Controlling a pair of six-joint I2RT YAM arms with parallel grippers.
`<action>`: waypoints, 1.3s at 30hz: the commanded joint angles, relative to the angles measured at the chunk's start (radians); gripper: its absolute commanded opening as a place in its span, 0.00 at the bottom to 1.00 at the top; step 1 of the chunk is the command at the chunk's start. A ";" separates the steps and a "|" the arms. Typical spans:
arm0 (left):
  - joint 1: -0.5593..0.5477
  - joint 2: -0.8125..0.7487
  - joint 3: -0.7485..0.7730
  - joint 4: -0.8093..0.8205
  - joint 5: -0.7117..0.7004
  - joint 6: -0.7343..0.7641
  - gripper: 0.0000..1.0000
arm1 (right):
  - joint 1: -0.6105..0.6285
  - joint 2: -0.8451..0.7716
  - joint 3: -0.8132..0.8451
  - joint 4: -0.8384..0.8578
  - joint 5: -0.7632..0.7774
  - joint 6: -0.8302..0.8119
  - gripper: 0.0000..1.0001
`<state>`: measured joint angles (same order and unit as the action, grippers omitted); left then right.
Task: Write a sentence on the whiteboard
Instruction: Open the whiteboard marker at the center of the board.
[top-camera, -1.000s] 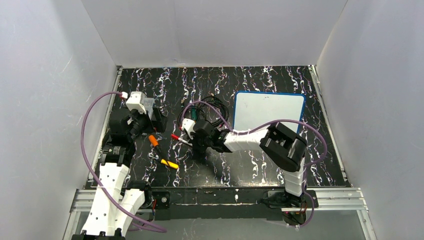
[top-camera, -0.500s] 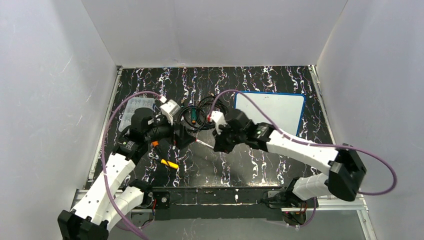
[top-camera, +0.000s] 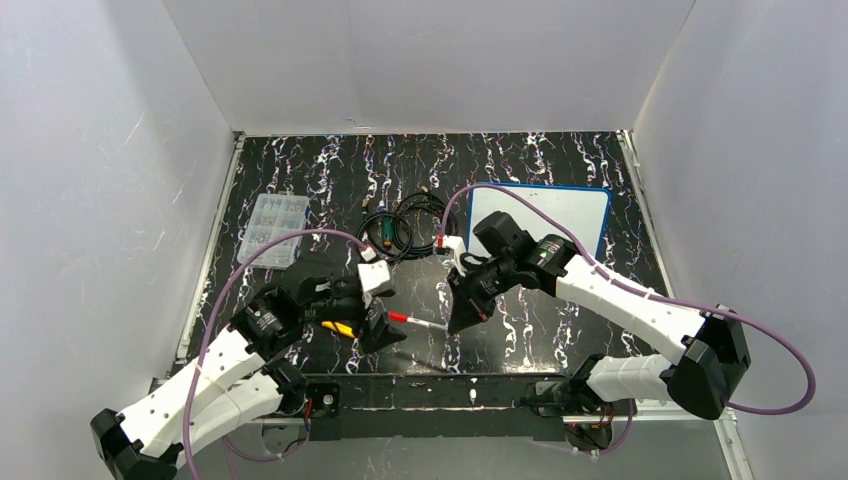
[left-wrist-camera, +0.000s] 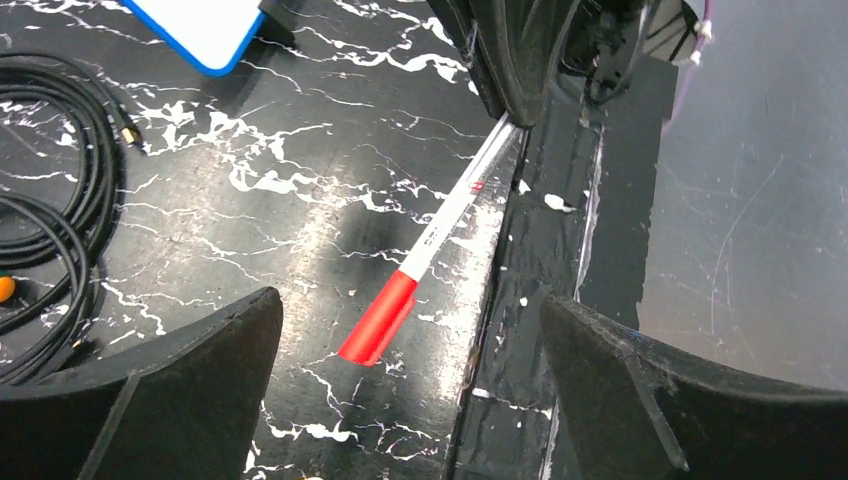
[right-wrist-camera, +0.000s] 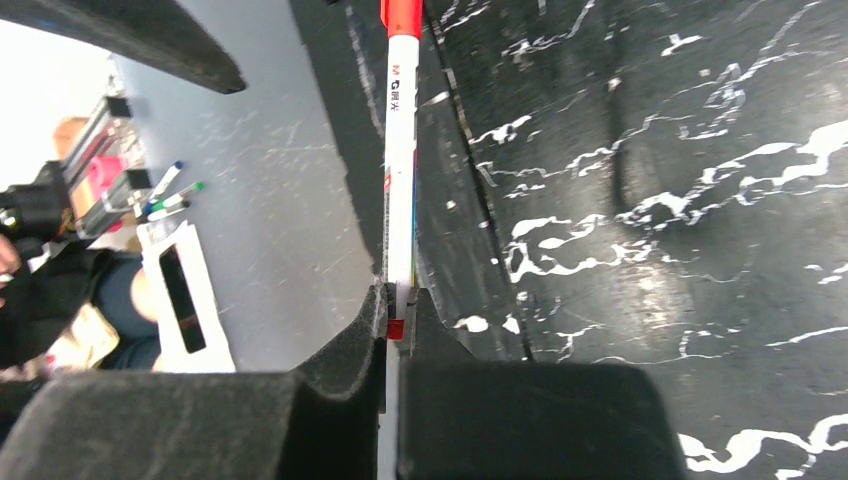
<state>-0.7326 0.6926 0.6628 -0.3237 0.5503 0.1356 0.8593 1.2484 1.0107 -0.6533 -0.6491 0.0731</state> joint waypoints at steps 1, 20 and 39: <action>-0.072 0.023 0.000 -0.051 -0.019 0.057 0.99 | -0.001 -0.017 0.049 -0.066 -0.148 -0.004 0.01; -0.200 0.120 0.052 -0.093 0.092 0.045 0.00 | -0.003 -0.026 0.112 -0.119 -0.143 -0.007 0.20; -0.051 0.018 0.050 0.013 0.025 -0.089 0.00 | -0.008 -0.402 -0.451 1.076 0.237 0.742 0.90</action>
<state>-0.8490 0.7204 0.6842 -0.3523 0.5056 0.0925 0.8520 0.8963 0.6342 0.0479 -0.5499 0.6296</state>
